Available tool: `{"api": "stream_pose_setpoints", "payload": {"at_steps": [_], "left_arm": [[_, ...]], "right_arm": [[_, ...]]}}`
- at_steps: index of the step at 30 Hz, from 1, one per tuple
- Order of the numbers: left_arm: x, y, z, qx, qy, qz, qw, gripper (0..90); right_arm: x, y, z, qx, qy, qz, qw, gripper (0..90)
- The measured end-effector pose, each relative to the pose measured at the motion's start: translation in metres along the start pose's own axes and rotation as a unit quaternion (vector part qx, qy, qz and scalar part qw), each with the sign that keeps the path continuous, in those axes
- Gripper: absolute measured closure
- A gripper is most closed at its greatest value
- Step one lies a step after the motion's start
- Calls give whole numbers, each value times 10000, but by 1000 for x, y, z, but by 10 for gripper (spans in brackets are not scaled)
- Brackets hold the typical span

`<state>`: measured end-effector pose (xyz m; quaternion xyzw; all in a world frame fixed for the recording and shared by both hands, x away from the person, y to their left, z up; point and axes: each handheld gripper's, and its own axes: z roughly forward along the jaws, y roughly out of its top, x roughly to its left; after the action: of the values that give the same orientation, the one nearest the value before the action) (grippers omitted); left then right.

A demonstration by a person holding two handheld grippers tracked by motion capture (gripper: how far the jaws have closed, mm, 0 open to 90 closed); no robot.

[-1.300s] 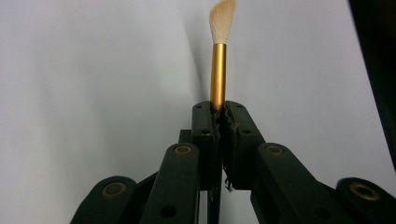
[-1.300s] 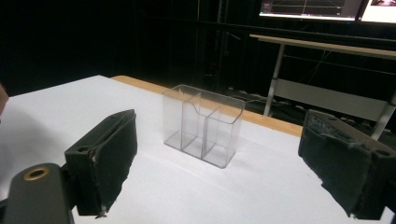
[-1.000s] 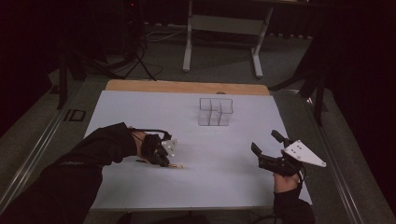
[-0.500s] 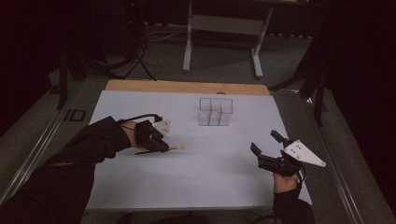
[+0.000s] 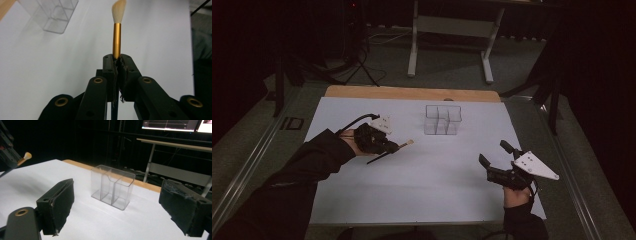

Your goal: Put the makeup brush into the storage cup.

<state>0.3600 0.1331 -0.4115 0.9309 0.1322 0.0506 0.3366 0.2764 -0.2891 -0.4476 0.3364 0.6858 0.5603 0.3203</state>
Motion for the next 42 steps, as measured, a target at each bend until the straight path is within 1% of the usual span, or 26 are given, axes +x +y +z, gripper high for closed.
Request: {"api": "stream_pose_setpoints", "payload": {"at_steps": [6, 7, 8, 9, 11, 12, 13, 15, 16, 17, 18, 19, 20, 22, 23, 24, 25, 26, 30, 31, 32, 35, 37, 40, 41, 42], "left_arm": [[-4, -2, 3, -344, 172, -177, 9991, 840], [-5, -2, 4, -486, 173, -294, 9982, 840], [-5, -2, 4, -486, 173, -294, 9982, 840], [-6, -3, 4, -544, 284, -301, 9977, 840], [-7, -4, 5, -687, 270, -407, 9964, 841], [-8, -4, 6, -714, 394, -438, 9957, 841], [-8, -5, 7, -776, 338, -481, 9952, 841], [-9, -5, 8, -898, 488, -571, 9931, 841], [-10, -5, 8, -987, 392, -633, 9923, 840], [-12, -5, 9, -1094, 534, -646, 9905, 840], [-13, -4, 9, -1135, 498, -640, 9902, 840], [-14, -4, 10, -1183, 497, -646, 9896, 840], [-16, -3, 11, -1320, 571, -683, 9872, 841], [-19, -1, 13, -1416, 539, -713, 9859, 840], [-20, 0, 14, -1527, 537, -793, 9836, 840], [-21, 1, 15, -1564, 481, -820, 9831, 840], [-24, 2, 17, -1592, 571, -808, 9823, 840], [-26, 4, 19, -1637, 520, -812, 9818, 841], [-31, 8, 25, -1771, 505, -827, 9794, 840], [-32, 9, 26, -1833, 545, -850, 9779, 840], [-33, 10, 26, -1847, 476, -893, 9776, 840], [-34, 14, 28, -2009, 505, -900, 9742, 840], [-35, 15, 28, -2188, 493, -1014, 9692, 840], [-37, 20, 28, -2359, 508, -1071, 9645, 840], [-38, 21, 28, -2433, 531, -1090, 9624, 840], [-38, 23, 27, -2502, 540, -1122, 9602, 840]], "right_arm": [[0, 0, 1, 6, 60, 9, 10000, 128], [1, 0, 2, 32, 106, 8, 9999, 127], [1, 0, 2, 32, 106, 8, 9999, 127], [3, 0, 3, 48, 150, -12, 9999, 126], [5, 1, 4, 30, 220, -38, 9997, 126], [5, 1, 4, 30, 220, -38, 9997, 126], [6, 2, 4, 15, 252, -46, 9997, 126], [8, 3, 5, -23, 306, -94, 9995, 126], [9, 4, 5, -11, 352, -46, 9994, 126], [10, 4, 6, -1, 372, -9, 9993, 126], [13, 5, 8, 12, 483, 45, 9988, 130], [13, 5, 8, 12, 483, 45, 9988, 130], [17, 6, 11, 24, 530, 29, 9986, 133], [19, 6, 12, 28, 555, 9, 9985, 133], [21, 7, 13, 39, 615, -8, 9981, 132], [23, 9, 16, 88, 693, -16, 9976, 132], [25, 9, 16, 80, 720, -13, 9974, 132], [29, 11, 19, 76, 813, -2, 9967, 132], [32, 13, 23, 68, 875, 30, 9961, 132], [33, 14, 24, 82, 891, 50, 9960, 132], [34, 15, 25, 128, 891, 72, 9959, 137], [38, 17, 30, 254, 1047, 107, 9941, 149], [44, 17, 36, 367, 1267, 113, 9912, 151], [49, 17, 41, 348, 1367, 100, 9899, 139], [50, 18, 43, 325, 1454, 133, 9887, 136], [54, 19, 49, 361, 1610, 176, 9861, 128]]}}
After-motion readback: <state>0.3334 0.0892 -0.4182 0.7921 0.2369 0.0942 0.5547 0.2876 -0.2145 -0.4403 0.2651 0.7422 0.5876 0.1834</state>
